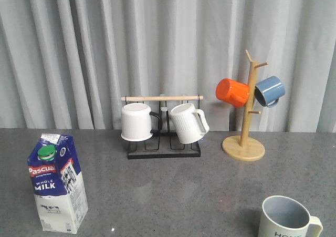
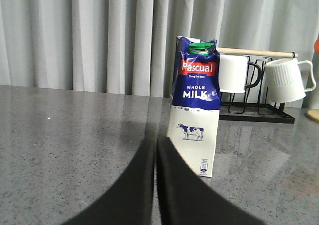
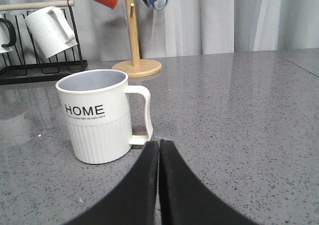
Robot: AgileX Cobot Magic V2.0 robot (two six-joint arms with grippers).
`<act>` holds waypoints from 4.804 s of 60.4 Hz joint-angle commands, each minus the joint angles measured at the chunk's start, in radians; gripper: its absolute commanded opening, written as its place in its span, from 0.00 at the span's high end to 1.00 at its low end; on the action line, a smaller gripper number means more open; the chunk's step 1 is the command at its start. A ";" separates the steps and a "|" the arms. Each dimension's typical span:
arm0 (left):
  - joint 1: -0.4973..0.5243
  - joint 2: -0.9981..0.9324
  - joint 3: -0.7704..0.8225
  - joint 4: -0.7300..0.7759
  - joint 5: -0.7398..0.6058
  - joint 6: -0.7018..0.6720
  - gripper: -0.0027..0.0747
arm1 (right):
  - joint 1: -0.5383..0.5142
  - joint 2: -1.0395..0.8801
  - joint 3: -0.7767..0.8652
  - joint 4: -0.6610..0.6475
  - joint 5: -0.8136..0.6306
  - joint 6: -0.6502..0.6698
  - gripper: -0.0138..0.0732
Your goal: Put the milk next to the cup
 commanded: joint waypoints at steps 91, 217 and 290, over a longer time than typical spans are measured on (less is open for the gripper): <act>0.000 -0.012 0.014 -0.124 -0.067 -0.419 0.92 | -0.005 0.012 -0.035 0.134 -0.217 0.010 0.80; -0.007 0.454 -0.659 -0.060 0.470 -0.091 0.49 | -0.007 0.949 -0.755 0.336 0.362 -0.470 0.35; -0.007 0.454 -0.659 -0.060 0.531 -0.091 0.49 | -0.010 1.295 -0.621 0.316 -0.124 -0.467 0.39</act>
